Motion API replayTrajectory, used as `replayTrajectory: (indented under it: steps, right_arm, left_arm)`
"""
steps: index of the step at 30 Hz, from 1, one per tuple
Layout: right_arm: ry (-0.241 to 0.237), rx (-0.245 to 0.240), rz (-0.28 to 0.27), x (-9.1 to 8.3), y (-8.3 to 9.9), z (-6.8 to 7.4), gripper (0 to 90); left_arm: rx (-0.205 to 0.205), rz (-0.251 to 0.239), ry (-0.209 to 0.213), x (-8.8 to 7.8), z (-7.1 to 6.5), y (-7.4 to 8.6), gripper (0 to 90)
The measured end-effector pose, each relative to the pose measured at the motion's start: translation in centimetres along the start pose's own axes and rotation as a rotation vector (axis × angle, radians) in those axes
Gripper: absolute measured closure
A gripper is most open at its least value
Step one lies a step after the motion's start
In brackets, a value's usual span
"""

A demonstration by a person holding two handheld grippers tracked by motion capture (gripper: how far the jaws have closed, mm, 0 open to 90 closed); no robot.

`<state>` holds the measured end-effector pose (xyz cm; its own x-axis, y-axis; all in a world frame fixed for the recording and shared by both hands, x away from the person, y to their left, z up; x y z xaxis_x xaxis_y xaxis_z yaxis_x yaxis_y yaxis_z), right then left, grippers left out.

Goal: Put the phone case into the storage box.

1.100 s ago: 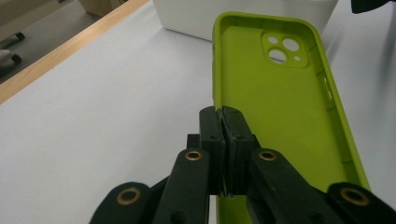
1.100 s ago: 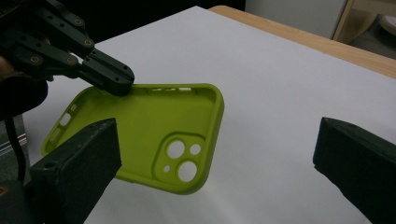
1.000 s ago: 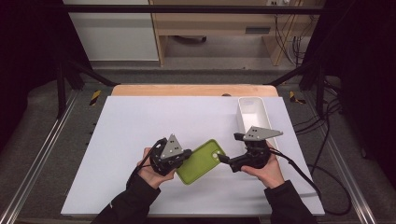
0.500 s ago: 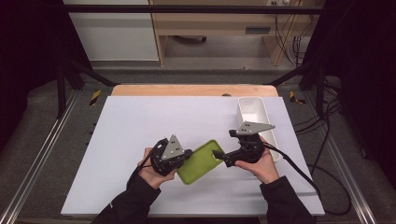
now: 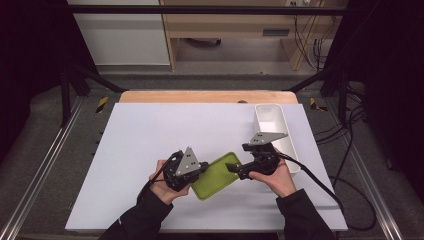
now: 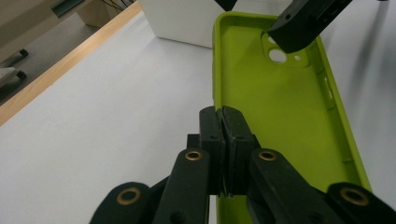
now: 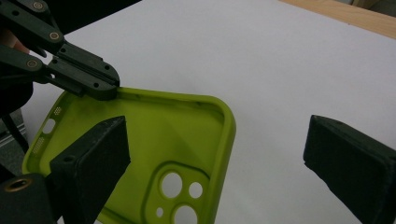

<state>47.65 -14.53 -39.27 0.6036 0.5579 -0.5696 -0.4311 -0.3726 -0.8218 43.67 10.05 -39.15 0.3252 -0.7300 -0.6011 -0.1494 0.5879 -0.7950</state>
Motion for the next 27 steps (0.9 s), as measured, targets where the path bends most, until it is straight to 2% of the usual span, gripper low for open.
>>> replayTrajectory:
  steps: [10,20,27]
  right_arm:
    - [-0.044,-0.003,0.033,0.26,0.21,0.04,23.8]
    - [-0.116,0.069,0.072,0.31,0.46,-0.73,38.9]
    - [-0.160,0.086,0.101,0.41,0.47,-0.86,48.8]
  left_arm:
    - [0.009,0.002,0.007,0.12,-0.24,-0.07,87.9]
    - [0.015,0.002,0.011,0.17,-0.36,-0.12,87.9]
    - [0.019,0.002,0.014,0.18,-0.46,-0.15,87.9]
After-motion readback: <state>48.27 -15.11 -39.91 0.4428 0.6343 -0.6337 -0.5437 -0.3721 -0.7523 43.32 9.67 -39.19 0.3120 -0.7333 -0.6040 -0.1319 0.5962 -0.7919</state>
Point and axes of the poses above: each handheld gripper's, and its own axes: x roughly forward along the jaws, y roughly out of its underside, z roughly to its left, the point moved 1 cm from there along x, roughly forward along the jaws, and after that the axes turned 12 degrees about y, right-handed, at the moved point
